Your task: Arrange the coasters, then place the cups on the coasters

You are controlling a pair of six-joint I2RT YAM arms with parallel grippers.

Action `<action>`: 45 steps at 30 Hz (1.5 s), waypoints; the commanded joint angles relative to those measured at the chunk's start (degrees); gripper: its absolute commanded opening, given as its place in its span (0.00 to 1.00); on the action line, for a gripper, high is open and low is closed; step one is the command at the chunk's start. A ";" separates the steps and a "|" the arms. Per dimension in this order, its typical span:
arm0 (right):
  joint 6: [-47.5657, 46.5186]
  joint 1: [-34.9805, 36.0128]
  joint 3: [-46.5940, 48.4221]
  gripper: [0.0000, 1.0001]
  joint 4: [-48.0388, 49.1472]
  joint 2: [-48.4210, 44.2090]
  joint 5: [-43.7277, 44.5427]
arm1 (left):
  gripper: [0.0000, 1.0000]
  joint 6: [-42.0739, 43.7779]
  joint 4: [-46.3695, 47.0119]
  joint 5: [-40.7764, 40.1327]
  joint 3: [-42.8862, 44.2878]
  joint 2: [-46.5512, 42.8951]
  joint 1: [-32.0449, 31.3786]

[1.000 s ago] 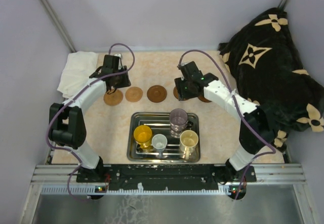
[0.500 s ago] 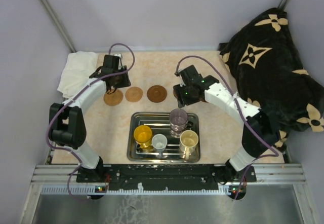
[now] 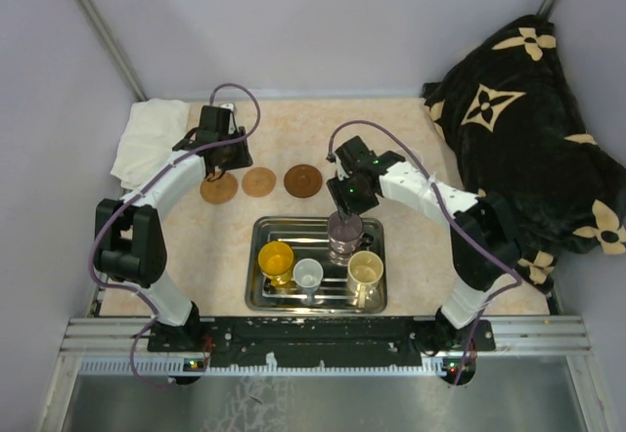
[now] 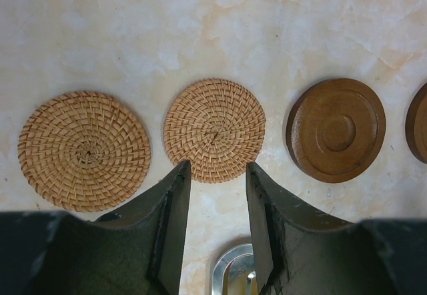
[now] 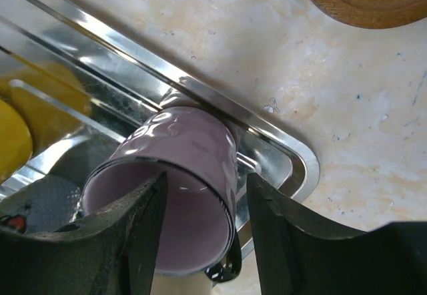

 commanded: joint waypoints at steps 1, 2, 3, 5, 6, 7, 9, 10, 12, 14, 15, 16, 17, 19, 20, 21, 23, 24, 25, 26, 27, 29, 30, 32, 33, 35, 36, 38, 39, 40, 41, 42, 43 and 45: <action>-1.37 0.43 0.62 0.51 1.88 3.79 -0.11 | 0.45 0.54 1.17 -0.84 -0.14 -1.37 -0.15; -1.37 0.40 0.55 0.51 2.13 4.30 -0.38 | 0.46 0.60 1.17 -0.94 -0.03 -1.44 -0.15; -1.37 0.47 0.49 0.50 2.22 4.68 -0.50 | 0.46 0.64 1.13 -1.02 0.00 -1.50 -0.15; -1.29 0.40 0.37 0.48 2.26 5.45 -0.47 | 0.45 0.73 1.08 -1.28 0.06 -1.46 -0.15; -1.24 0.40 0.35 0.45 2.26 5.76 -0.33 | 0.46 0.80 1.08 -1.40 0.13 -1.46 -0.15; -1.13 0.41 0.31 0.42 2.10 6.07 -0.23 | 0.45 0.87 1.08 -1.49 0.17 -1.46 -0.15; -0.75 0.41 0.24 0.32 2.01 6.37 0.25 | 0.45 0.85 1.08 -1.51 0.22 -1.30 -0.15; -0.37 0.42 0.23 0.24 2.00 6.40 0.39 | 0.45 0.87 1.04 -1.47 0.28 -1.25 -0.15; 0.42 0.41 0.25 0.04 2.17 6.34 0.90 | 0.45 0.78 1.00 -1.36 0.47 -1.13 -0.15; 1.04 0.41 0.39 0.00 2.23 6.09 1.30 | 0.45 0.78 0.99 -1.34 0.55 -1.06 -0.13; 1.46 0.43 0.48 0.00 2.36 5.89 1.61 | 0.46 0.74 0.99 -1.34 0.55 -1.02 -0.15; 1.91 0.40 0.57 0.00 2.52 5.55 2.09 | 0.45 0.78 1.04 -1.33 0.61 -0.97 -0.15; 2.57 0.40 0.68 0.00 2.68 5.06 2.69 | 0.46 0.74 1.02 -1.27 0.55 -0.93 -0.15; 4.00 0.49 1.39 0.00 2.86 4.12 4.46 | 0.46 0.76 0.99 -1.25 0.62 -0.85 -0.15; 4.73 0.53 1.86 0.00 2.82 3.69 5.66 | 0.46 0.74 0.99 -1.25 0.69 -0.76 -0.15; 5.38 0.72 2.39 0.00 2.95 3.13 7.04 | 0.45 0.80 0.99 -1.25 0.74 -0.75 -0.15; 6.80 1.08 3.89 0.00 3.06 2.01 10.16 | 0.46 0.81 0.99 -1.25 0.74 -0.71 -0.15; 7.41 1.29 4.49 0.00 2.92 1.64 11.90 | 0.46 0.76 0.99 -1.17 0.82 -0.65 -0.15; 8.33 1.52 5.69 0.00 2.81 1.44 13.95 | 0.46 0.74 0.99 -1.23 0.90 -0.66 -0.15; 9.17 1.62 6.69 0.00 2.72 1.36 15.96 | 0.46 0.76 0.99 -1.18 0.89 -0.60 -0.13; 10.19 1.65 7.63 0.00 2.70 1.32 17.80 | 0.46 0.76 0.99 -1.12 0.99 -0.58 -0.15; 12.32 1.72 8.92 0.00 3.67 1.42 21.30 | 0.46 0.75 1.07 -1.16 1.08 -0.42 -0.15; 13.16 1.67 9.60 0.00 4.51 1.73 23.07 | 0.45 0.74 1.16 -1.16 1.08 -0.34 -0.15; 14.38 1.64 12.02 0.00 5.30 3.00 26.08 | 0.46 0.74 1.26 -0.87 1.27 -0.12 -0.15; 15.00 1.65 13.61 0.00 5.28 3.80 27.09 | 0.45 0.74 1.18 -0.88 1.39 -0.08 -0.15; 15.48 1.69 16.16 0.00 5.70 5.15 27.88 | 0.46 0.86 1.15 -0.94 1.47 -0.14 -0.15; 15.68 1.66 17.07 0.00 5.83 5.71 28.36 | 0.45 0.85 1.11 -1.10 1.42 -0.20 -0.15; 15.95 1.63 18.62 0.00 5.76 7.31 30.20 | 0.46 1.03 1.08 -1.45 1.56 -0.23 -0.14; 15.98 1.43 19.04 0.00 5.94 8.40 30.98 | 0.45 1.05 1.01 -1.57 1.54 -0.15 -0.15; 15.81 1.02 19.31 0.00 6.39 9.38 31.02 | 0.46 1.08 1.04 -1.54 1.60 -0.09 -0.15; 15.72 0.38 19.64 0.00 6.82 10.26 30.68 | 0.46 1.18 1.03 -1.45 1.71 0.05 -0.15; 15.62 -0.37 20.10 0.00 7.42 11.12 30.09 | 0.46 1.26 1.04 -1.31 1.82 0.24 -0.15; 15.51 -1.06 20.63 0.00 7.86 11.98 29.55 | 0.46 1.31 0.96 -1.26 2.16 0.39 -0.15; 15.19 -2.48 22.02 0.00 8.56 13.68 28.69 | 0.46 1.40 0.91 -1.31 2.58 0.72 -0.15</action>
